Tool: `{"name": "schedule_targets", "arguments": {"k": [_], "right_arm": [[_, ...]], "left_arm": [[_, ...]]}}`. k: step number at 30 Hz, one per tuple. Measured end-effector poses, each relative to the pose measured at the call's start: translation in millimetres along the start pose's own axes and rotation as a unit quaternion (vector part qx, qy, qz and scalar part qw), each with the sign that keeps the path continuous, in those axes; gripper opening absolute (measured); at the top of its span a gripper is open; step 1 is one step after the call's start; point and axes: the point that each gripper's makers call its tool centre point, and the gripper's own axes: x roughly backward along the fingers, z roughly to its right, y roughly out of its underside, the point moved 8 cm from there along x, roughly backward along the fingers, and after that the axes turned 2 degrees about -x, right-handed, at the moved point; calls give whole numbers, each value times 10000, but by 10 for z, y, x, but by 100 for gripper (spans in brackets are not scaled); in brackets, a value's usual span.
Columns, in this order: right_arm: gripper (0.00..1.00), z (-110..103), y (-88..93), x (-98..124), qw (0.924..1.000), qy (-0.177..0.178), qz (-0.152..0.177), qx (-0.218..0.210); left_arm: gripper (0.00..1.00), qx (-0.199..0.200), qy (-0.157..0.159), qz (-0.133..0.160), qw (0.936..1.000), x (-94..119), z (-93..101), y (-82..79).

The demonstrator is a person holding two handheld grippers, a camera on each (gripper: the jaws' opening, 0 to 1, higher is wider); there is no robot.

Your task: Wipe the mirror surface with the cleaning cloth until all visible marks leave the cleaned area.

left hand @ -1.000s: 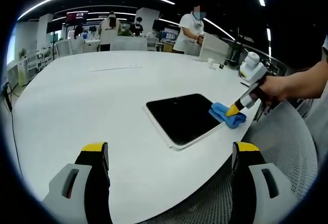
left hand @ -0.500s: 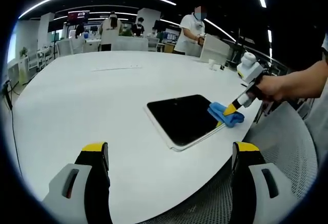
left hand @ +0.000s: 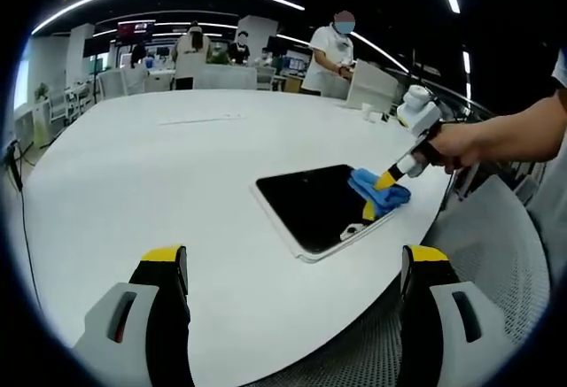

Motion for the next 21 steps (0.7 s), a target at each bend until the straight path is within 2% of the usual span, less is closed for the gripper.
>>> {"name": "schedule_targets", "arguments": {"k": [7,13,21], "right_arm": [[0,74,-223,-86,9997,90,-19,-220],[0,77,-339,-109,9998,218,-5,-43],[0,134,-456,-125,9995,256,139,-143]], "left_arm": [[99,-32,23,13,10000,1,3,1],[99,-49,83,-5,10000,-3,25,-1],[99,-17,49,22,10000,3,19,0]]}}
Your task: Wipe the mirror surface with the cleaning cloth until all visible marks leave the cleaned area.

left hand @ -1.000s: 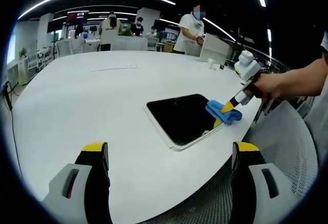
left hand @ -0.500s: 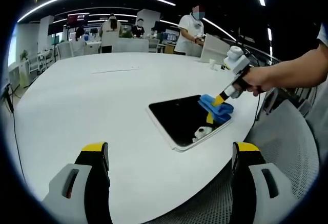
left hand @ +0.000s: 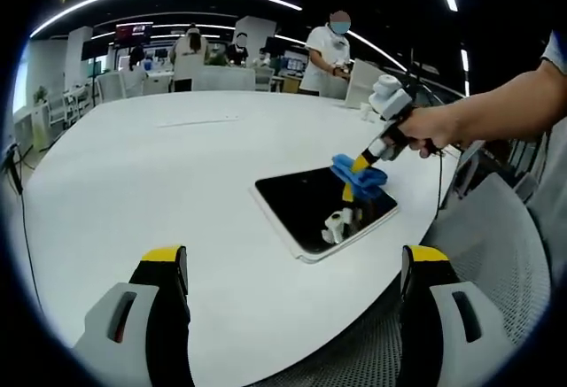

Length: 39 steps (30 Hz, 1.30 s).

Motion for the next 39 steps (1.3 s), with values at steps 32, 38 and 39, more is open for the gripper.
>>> {"name": "schedule_targets", "arguments": {"k": [32,38,39], "right_arm": [[0,111,-110,305,9999,44,73,136],[0,322,-54,489,9996,28,278,-74],[0,356,-24,511,9996,20,269,-75]], "left_arm": [[99,-170,-212,165,9995,28,-29,-45],[99,-213,-175,134,9995,21,-27,-40],[99,-202,-161,116,9996,18,-28,-34]]}}
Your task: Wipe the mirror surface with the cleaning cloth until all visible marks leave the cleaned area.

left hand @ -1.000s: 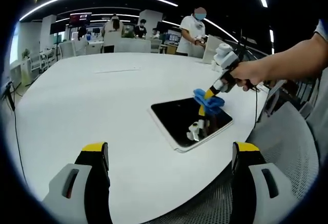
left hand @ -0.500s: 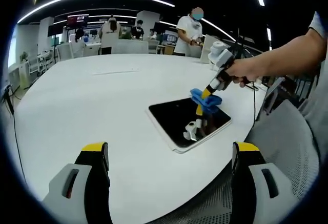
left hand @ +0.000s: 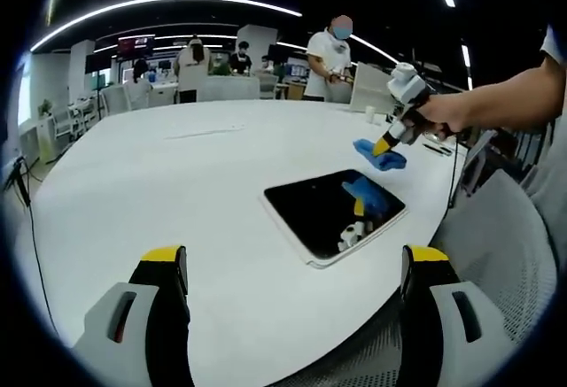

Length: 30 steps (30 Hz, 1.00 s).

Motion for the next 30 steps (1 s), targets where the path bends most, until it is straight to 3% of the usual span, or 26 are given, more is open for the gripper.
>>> {"name": "schedule_targets", "arguments": {"k": [3,5,12,16,27,29,30], "right_arm": [[0,85,70,49,9993,-58,-152,324],[0,132,110,46,9997,0,-184,180],[1,319,237,-40,9989,143,-366,259],[1,394,323,-170,9988,221,-420,108],[2,367,442,-222,9988,277,-287,270],[2,385,453,-217,9989,186,-216,370],[2,403,447,-221,9994,151,-187,248]], "left_arm": [[99,-17,23,12,10000,5,12,-10],[99,-54,1,63,10000,7,7,-18],[99,-105,-173,145,9997,31,-21,-40],[99,56,-248,131,9996,38,-41,-27],[99,143,-171,30,9997,17,-25,8],[99,117,-387,303,9987,61,-48,-76],[99,88,-321,314,9990,67,-35,-74]]}}
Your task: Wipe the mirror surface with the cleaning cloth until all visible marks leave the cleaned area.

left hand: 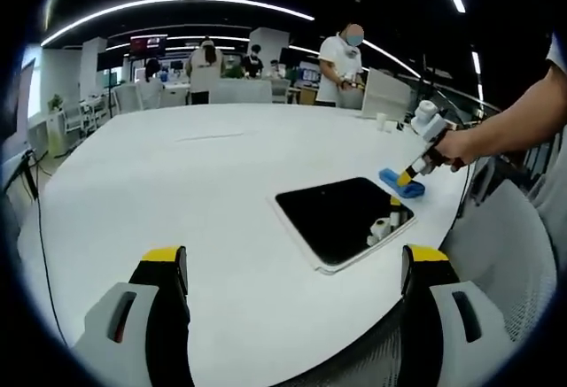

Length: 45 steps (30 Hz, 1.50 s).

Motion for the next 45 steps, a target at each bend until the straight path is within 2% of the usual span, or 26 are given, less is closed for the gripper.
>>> {"name": "schedule_targets", "arguments": {"k": [2,4,7,9,12,13,16,18,21,22,23,24,26,34,37,40,45], "right_arm": [[3,11,7,4,9997,-116,93,196],[10,52,22,36,9982,-172,327,476],[29,151,94,167,9924,-330,860,816],[39,230,186,296,9891,-269,1100,944],[59,302,351,424,9845,-377,1423,953],[63,326,401,458,9843,-348,1438,963],[72,380,519,583,9802,-303,1664,1032],[79,384,598,648,9798,-308,1679,1045],[89,338,646,749,9757,-466,1897,992],[92,301,643,786,9712,-586,2070,1028],[95,299,664,796,9726,-524,1988,1087],[97,277,670,816,9707,-558,1976,1246],[98,252,666,830,9688,-622,2021,1290],[98,211,728,747,9710,-673,1958,1193],[98,209,737,751,9711,-652,1963,1194],[98,208,705,778,9705,-732,2072,994],[98,230,689,793,9712,-632,2080,979]], "left_arm": [[99,47,6,-101,9999,-6,2,12],[99,-70,-29,-9,10000,0,5,-42],[99,-38,25,-137,9999,0,13,-19],[99,19,29,-161,9999,-6,9,-8],[99,42,46,-124,9999,9,9,-26],[99,50,43,-108,9999,18,11,-35],[99,103,2,-110,9999,39,-23,-39],[99,56,-68,-112,9999,62,-67,-46],[99,106,-86,-113,9998,100,-125,-54],[99,110,-88,-114,9998,118,-133,-56],[99,103,-98,-125,9998,131,-133,-58],[99,98,-101,-142,9998,142,-131,-58],[99,57,-111,-167,9998,164,-139,-47],[99,185,55,-262,9995,186,-150,-48],[99,142,34,-254,9996,180,-177,-73],[99,95,-39,-227,9997,177,-216,-122],[99,102,-119,-194,9997,180,-260,-165]]}}
